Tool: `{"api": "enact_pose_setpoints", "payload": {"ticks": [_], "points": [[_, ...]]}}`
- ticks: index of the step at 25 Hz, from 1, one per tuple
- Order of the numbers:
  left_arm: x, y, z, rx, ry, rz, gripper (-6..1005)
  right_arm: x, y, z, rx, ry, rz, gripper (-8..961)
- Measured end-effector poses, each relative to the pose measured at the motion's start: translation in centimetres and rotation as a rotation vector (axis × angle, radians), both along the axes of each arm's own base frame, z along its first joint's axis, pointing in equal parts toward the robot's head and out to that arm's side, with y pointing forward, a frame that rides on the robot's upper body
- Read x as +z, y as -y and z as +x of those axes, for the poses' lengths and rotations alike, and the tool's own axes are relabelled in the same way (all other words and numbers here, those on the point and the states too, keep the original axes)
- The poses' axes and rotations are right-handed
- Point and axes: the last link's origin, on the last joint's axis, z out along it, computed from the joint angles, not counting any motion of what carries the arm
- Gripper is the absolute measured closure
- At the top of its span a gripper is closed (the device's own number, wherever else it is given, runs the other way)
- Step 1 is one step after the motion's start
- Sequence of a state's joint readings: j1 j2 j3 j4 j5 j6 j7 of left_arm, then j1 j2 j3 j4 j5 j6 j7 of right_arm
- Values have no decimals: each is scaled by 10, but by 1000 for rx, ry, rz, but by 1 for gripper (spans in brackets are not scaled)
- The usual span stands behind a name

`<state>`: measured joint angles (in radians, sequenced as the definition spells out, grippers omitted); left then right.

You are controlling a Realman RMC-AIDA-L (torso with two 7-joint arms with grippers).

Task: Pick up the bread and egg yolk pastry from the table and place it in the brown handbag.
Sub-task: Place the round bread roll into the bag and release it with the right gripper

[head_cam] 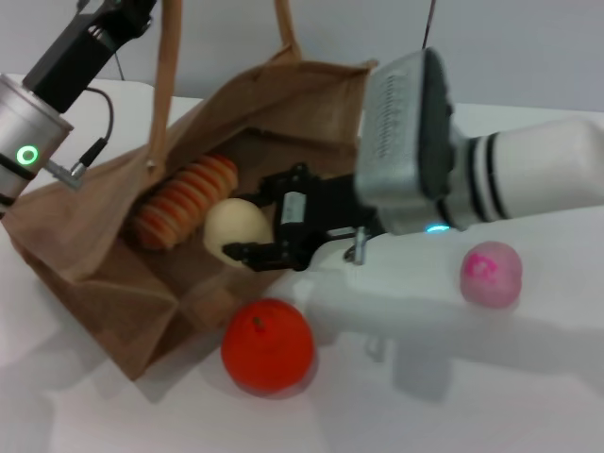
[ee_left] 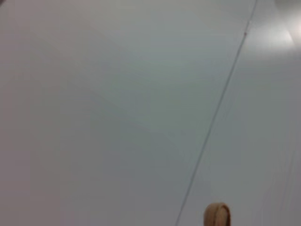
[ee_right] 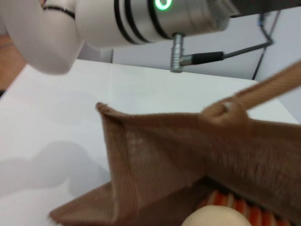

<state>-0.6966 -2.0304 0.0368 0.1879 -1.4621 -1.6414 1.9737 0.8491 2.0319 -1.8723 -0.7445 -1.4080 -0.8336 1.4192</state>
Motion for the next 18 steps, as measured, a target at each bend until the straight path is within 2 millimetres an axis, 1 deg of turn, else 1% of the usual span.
{"api": "enact_pose_setpoints", "payload": {"ticks": [2,4,7,10,14,18], "points": [[-1,0,2,-8,2,-7,885,-3,-1,-2,6,-11,25,370],[-1,1,5,-29,9,-16,885,-3,-9,-6,-1,-32,94,372],[-1,3,7,-46,17,-21,885,1,-27,-10,-32,-40,204,377],[1,7,11,-86,45,-34,885,5,-42,-13,-62,-37,274,383],[4,10,14,-111,59,-39,885,8,-60,-6,-123,-4,351,392],[9,14,14,-138,87,-32,885,7,-65,2,-135,29,365,397]]}}
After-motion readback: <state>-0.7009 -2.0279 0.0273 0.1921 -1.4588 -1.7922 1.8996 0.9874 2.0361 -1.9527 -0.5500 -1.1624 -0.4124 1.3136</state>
